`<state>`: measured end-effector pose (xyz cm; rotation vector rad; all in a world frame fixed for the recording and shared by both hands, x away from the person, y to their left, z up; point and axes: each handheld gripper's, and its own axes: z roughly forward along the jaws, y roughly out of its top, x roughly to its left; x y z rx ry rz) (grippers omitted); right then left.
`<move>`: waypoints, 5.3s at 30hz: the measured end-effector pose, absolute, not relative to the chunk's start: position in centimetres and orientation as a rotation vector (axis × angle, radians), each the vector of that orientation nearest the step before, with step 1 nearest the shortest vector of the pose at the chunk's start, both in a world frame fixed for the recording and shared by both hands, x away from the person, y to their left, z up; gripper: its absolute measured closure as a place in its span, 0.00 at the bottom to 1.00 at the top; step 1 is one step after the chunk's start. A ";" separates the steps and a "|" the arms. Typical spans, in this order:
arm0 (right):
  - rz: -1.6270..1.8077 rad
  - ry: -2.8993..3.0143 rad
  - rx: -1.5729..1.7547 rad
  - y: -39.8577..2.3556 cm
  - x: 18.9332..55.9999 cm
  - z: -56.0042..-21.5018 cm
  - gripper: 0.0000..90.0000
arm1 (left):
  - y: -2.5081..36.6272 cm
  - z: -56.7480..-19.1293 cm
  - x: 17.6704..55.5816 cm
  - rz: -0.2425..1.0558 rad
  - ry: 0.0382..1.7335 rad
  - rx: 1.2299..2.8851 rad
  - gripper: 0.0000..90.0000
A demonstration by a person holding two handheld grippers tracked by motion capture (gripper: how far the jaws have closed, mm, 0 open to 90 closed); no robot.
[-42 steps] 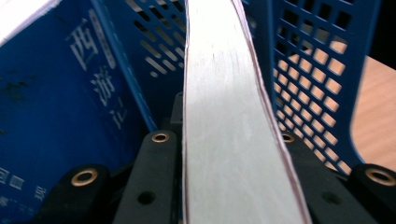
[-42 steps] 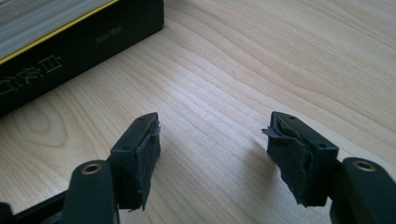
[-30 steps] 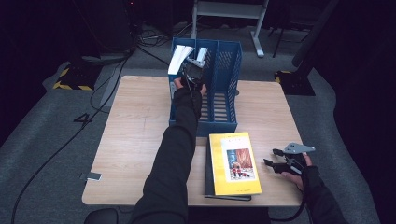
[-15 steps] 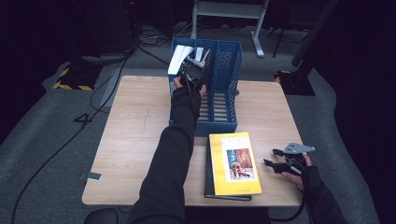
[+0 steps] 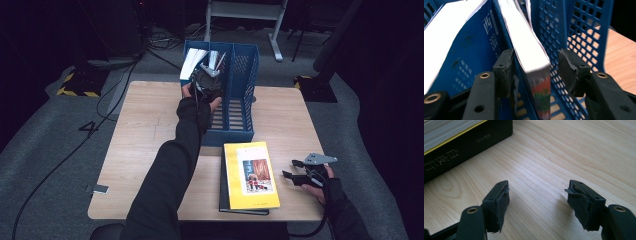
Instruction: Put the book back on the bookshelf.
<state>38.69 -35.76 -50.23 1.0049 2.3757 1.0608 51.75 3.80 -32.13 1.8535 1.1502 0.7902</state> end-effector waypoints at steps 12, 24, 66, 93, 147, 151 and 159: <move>1.061 2.374 1.012 -35.8 38.7 -50.2 0.37 | 4.8 -32.2 49.5 0.743 1.058 1.904 0.48; 1.053 2.350 1.044 -35.7 38.7 -50.2 0.34 | 6.4 -33.5 46.3 0.705 0.926 2.001 0.42; 1.252 2.496 0.827 -31.9 35.1 -44.2 0.29 | 9.7 -47.1 36.4 0.416 0.615 2.370 0.25; 1.208 2.807 0.876 -28.8 35.6 -45.8 0.19 | 10.2 -50.4 35.2 0.214 0.595 2.322 0.15; 1.442 2.774 0.704 -23.9 40.5 -44.6 0.73 | 8.0 -49.0 41.0 0.251 0.700 2.244 0.40; 1.526 2.736 0.686 -24.2 39.9 -44.3 0.81 | 8.1 -48.7 40.8 0.240 0.694 2.230 0.44; 1.585 2.643 0.612 -24.6 38.2 -43.4 0.85 | 8.4 -47.7 40.6 0.238 0.699 2.170 0.45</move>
